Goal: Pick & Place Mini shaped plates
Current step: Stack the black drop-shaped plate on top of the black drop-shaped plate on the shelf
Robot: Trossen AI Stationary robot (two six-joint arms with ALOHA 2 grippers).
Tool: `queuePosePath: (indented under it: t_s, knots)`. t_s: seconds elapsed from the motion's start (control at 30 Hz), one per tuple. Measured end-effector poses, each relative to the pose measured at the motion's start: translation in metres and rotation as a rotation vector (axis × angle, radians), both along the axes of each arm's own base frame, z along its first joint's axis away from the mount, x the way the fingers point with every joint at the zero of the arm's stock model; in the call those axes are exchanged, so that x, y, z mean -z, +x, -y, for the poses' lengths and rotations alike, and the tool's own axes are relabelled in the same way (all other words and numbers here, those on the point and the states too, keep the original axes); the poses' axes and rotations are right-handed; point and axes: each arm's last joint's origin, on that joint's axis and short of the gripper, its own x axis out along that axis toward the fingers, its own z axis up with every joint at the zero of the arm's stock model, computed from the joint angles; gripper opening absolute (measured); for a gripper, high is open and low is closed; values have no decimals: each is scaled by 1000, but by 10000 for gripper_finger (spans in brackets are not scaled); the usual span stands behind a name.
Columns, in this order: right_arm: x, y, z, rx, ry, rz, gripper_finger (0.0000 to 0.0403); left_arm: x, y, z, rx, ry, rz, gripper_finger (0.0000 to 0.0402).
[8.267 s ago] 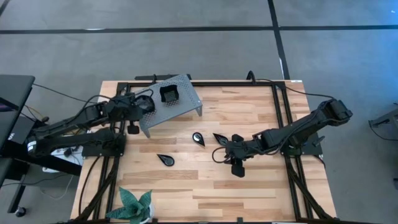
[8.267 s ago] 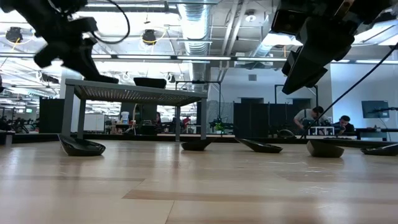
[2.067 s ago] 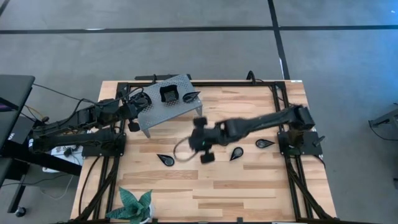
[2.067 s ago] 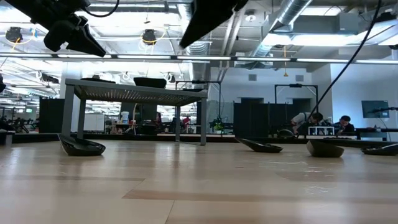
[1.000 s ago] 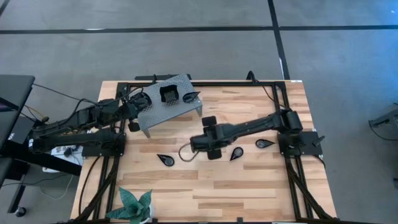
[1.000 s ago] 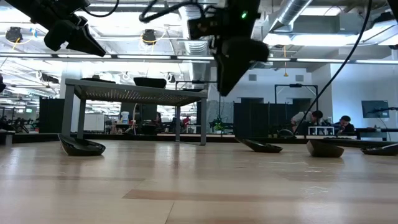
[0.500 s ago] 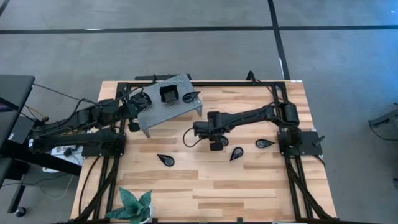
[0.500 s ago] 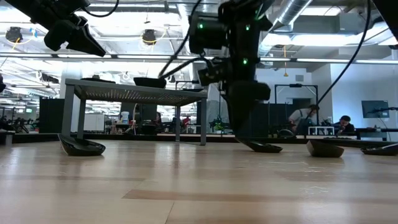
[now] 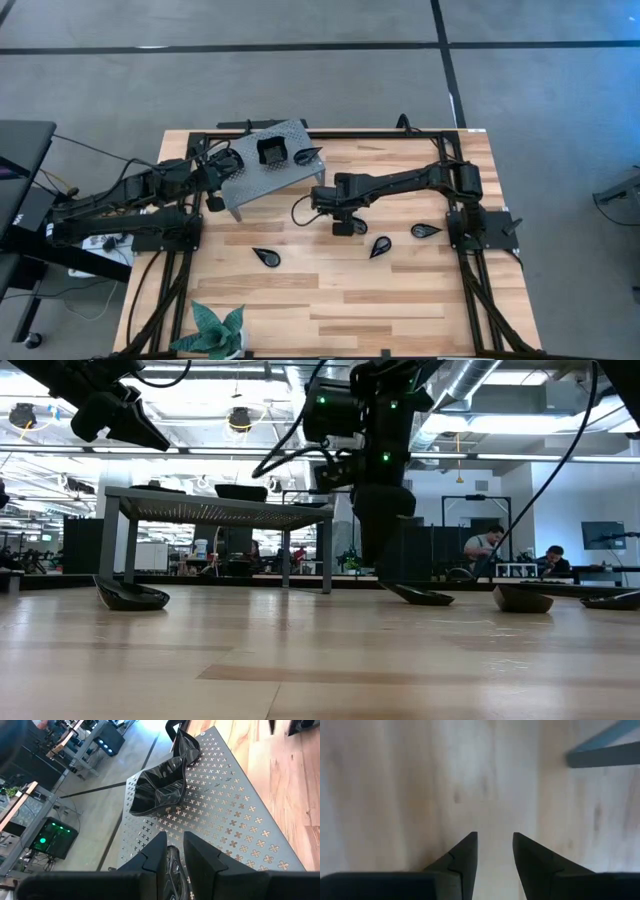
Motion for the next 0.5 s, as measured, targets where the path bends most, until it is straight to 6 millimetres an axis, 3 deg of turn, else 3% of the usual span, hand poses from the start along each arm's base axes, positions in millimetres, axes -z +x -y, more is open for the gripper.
queuePosePath:
  t_s: [0.17, 0.33, 0.5]
  knots:
    - [10, 2, -9, -41, 122, 8, 118, 0, 0, 0, 0, 0, 0, 66]
    - [25, -6, -8, -37, 118, -34, 118, 0, 0, 0, 0, 0, 0, 66]
    - [24, -6, 1, -28, 31, -44, 118, 0, 0, 0, 0, 0, 0, 66]
